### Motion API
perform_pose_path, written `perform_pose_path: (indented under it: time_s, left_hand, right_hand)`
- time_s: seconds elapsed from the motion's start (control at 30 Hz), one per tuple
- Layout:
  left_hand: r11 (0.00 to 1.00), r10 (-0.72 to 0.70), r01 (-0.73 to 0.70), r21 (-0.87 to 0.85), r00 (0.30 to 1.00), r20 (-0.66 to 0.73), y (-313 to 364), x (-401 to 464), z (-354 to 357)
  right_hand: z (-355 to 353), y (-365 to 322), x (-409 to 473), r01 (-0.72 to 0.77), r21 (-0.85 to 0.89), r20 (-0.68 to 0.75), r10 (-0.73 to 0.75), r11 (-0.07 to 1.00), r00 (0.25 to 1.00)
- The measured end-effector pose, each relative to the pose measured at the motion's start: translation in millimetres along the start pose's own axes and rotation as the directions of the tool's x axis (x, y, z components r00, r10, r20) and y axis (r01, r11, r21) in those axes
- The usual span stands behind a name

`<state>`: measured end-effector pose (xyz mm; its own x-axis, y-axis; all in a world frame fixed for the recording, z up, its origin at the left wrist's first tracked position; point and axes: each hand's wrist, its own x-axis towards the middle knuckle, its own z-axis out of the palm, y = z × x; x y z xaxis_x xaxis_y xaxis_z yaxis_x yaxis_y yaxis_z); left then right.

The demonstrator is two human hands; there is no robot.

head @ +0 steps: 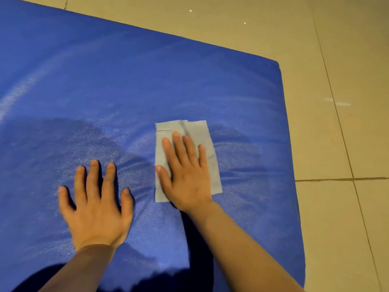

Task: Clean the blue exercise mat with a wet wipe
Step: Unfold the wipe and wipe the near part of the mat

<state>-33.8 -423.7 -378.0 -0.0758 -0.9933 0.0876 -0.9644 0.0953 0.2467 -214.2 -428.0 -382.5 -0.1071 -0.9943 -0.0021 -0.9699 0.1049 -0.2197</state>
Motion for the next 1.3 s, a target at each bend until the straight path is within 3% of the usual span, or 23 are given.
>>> perform_pose_path:
  time_s: [0.1,0.2,0.3,0.43,0.47,0.53,0.6,0.63,0.7,0.73,0.8,0.87,1.0,1.07,1.17,1.23,1.3]
  left_hand:
    - [1.0,-0.017,0.018,-0.018,0.999,0.042,-0.8,1.0,-0.4]
    - [0.999,-0.018,0.02,-0.032,0.998,0.06,-2.3,0.5,-0.6]
    - [0.999,-0.021,0.023,-0.036,0.997,0.07,-1.9,0.4,-0.7]
    - [0.999,-0.023,0.027,-0.045,0.995,0.094,-2.7,-0.6,-0.3]
    - [0.998,-0.026,0.031,-0.05,0.995,0.094,-3.3,-1.1,-0.8]
    - [0.998,-0.016,0.023,-0.062,0.995,0.098,-3.1,-1.0,-0.9]
    - [0.998,-0.002,0.009,-0.068,0.996,0.094,-3.3,0.1,-0.2]
    - [0.998,-0.003,0.009,-0.069,0.996,0.09,-4.0,0.3,-0.2]
    - [0.997,-0.005,0.012,-0.071,0.996,0.092,-4.2,0.1,-0.1]
    - [0.997,-0.003,0.01,-0.075,0.996,0.091,-3.5,-0.4,-0.1]
    - [0.997,-0.01,0.017,-0.079,0.995,0.096,-3.2,-0.3,-1.4]
    - [0.996,-0.016,0.026,-0.085,0.994,0.109,-2.8,-0.2,-2.6]
    - [0.997,-0.018,0.027,-0.071,0.991,0.131,0.0,0.7,-4.2]
    - [0.998,-0.019,0.029,-0.063,0.99,0.141,0.5,0.8,-4.9]
    - [0.999,-0.016,0.024,-0.048,0.986,0.164,0.4,0.3,-6.8]
    - [0.999,-0.014,0.021,-0.04,0.985,0.174,0.4,0.3,-7.8]
    - [0.999,-0.015,0.022,-0.035,0.983,0.185,0.6,0.5,-8.3]
  right_hand:
    - [-16.0,67.1,-12.2,-0.308,-0.02,-0.058,0.306,0.951,0.95]
    - [-46.2,137.5,-45.0,-0.623,-0.036,0.032,0.624,0.782,0.781]
    - [-57.5,159.9,-68.7,-0.725,-0.035,0.014,0.725,0.688,0.688]
    - [-39.2,107.7,-54.6,-0.83,-0.017,-0.019,0.829,0.558,0.558]
    - [-32.0,86.4,-47.1,-0.813,-0.011,-0.002,0.813,0.582,0.582]
    - [-14.6,33.1,-36.4,-0.697,-0.004,-0.017,0.696,0.717,0.717]
    - [0.5,-27.8,-38.5,-0.481,-0.032,-0.093,0.476,0.876,0.874]
    - [5.1,-54.5,-42.4,-0.338,-0.054,-0.06,0.335,0.939,0.94]
    - [8.3,-76.7,-52.9,-0.096,-0.053,0.059,0.099,0.994,0.993]
    - [7.0,-69.0,-56.8,-0.025,-0.028,0.098,0.027,0.999,0.995]
    - [-2.8,-30.8,-63.2,-0.024,0.021,0.097,0.022,0.999,0.995]
    - [-14.3,25.7,-80.4,-0.205,-0.003,0.054,0.205,0.979,0.977]
    - [-52.3,133.0,-140.7,-0.673,-0.045,0.047,0.674,0.738,0.737]
    - [-56.2,144.5,-161.3,-0.769,-0.027,0.034,0.769,0.639,0.638]
    - [-42.0,107.4,-153.1,-0.851,-0.004,-0.036,0.851,0.525,0.524]
    - [-29.6,68.3,-137.6,-0.838,-0.006,0.015,0.838,0.546,0.546]
    - [-16.3,25.6,-132.1,-0.744,-0.004,-0.012,0.744,0.668,0.668]
